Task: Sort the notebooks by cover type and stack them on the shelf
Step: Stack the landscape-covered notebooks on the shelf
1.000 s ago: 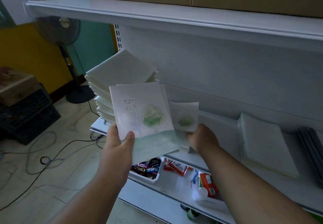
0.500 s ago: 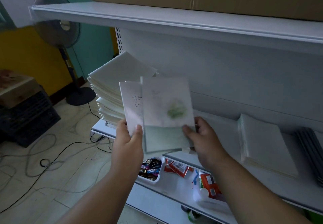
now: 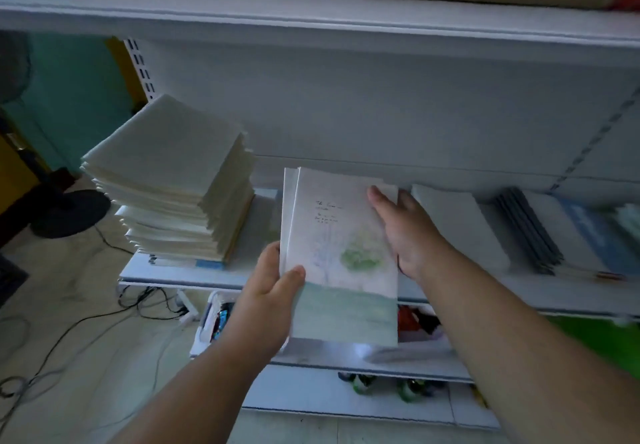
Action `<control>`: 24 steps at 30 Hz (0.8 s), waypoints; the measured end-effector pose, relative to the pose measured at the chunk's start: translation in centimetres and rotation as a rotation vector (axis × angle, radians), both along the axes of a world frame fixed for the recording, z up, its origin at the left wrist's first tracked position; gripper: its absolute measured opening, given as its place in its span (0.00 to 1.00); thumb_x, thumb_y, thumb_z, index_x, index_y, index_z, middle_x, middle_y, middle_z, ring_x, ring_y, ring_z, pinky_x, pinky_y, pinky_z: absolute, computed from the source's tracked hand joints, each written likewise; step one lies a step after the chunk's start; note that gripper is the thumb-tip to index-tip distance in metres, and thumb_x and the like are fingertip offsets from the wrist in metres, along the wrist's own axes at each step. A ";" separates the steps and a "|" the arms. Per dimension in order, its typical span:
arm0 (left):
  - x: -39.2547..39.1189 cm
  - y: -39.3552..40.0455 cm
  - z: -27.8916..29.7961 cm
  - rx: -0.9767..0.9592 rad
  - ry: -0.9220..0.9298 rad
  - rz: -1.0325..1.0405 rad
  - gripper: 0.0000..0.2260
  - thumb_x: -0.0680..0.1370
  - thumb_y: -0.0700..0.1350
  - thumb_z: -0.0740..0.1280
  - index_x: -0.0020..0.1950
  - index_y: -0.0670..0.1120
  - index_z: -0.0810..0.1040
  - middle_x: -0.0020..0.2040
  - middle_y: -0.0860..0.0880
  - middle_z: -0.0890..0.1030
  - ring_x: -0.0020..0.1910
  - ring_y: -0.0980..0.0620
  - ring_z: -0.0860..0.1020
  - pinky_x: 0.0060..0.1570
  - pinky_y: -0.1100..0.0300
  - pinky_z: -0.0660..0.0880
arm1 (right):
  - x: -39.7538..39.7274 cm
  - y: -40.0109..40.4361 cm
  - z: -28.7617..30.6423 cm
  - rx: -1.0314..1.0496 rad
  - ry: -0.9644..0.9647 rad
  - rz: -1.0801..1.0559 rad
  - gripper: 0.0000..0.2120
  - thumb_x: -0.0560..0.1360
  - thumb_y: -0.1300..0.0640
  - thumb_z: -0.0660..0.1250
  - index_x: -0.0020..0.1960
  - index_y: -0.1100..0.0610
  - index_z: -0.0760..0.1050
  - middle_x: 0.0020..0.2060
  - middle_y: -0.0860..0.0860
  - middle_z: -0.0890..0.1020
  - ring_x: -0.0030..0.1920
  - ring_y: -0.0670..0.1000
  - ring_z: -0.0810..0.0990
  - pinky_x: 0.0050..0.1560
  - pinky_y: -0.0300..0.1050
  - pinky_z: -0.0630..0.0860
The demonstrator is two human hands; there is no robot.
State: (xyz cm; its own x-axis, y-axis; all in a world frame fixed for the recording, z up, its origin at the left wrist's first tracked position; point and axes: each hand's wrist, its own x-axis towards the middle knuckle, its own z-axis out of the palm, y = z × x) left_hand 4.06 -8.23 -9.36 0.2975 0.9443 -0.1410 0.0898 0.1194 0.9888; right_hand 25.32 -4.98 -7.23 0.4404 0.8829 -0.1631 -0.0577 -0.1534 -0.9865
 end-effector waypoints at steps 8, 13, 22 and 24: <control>8.3 -3.1 -0.4 0.052 0.128 -0.264 0.05 0.84 0.50 0.58 0.54 0.54 0.73 0.48 0.51 0.79 0.45 0.53 0.78 0.44 0.57 0.79 | 6.9 -10.2 1.1 -0.052 -0.326 -0.377 0.16 0.78 0.40 0.64 0.58 0.50 0.72 0.51 0.43 0.78 0.50 0.44 0.77 0.52 0.43 0.74; 16.9 -8.0 -0.3 0.089 0.124 -0.410 0.06 0.84 0.50 0.59 0.59 0.57 0.73 0.51 0.55 0.78 0.48 0.55 0.77 0.46 0.54 0.77 | 14.7 -18.2 1.3 -0.074 -0.337 -0.577 0.15 0.76 0.40 0.68 0.53 0.51 0.77 0.48 0.46 0.83 0.49 0.49 0.82 0.54 0.53 0.80; 37.9 -19.4 -0.4 0.135 0.135 -0.665 0.16 0.85 0.50 0.55 0.72 0.65 0.65 0.63 0.60 0.75 0.56 0.62 0.74 0.59 0.60 0.74 | 35.7 -32.0 1.0 -0.226 -0.280 -0.655 0.17 0.77 0.46 0.60 0.59 0.55 0.72 0.54 0.57 0.78 0.49 0.56 0.77 0.48 0.49 0.73; 41.6 -20.6 -0.4 0.097 0.151 -0.582 0.13 0.85 0.50 0.57 0.69 0.62 0.69 0.59 0.57 0.78 0.53 0.58 0.76 0.59 0.51 0.76 | 39.4 -33.4 0.8 -0.240 -0.300 -0.651 0.15 0.79 0.46 0.60 0.60 0.55 0.71 0.51 0.53 0.77 0.48 0.53 0.76 0.43 0.45 0.71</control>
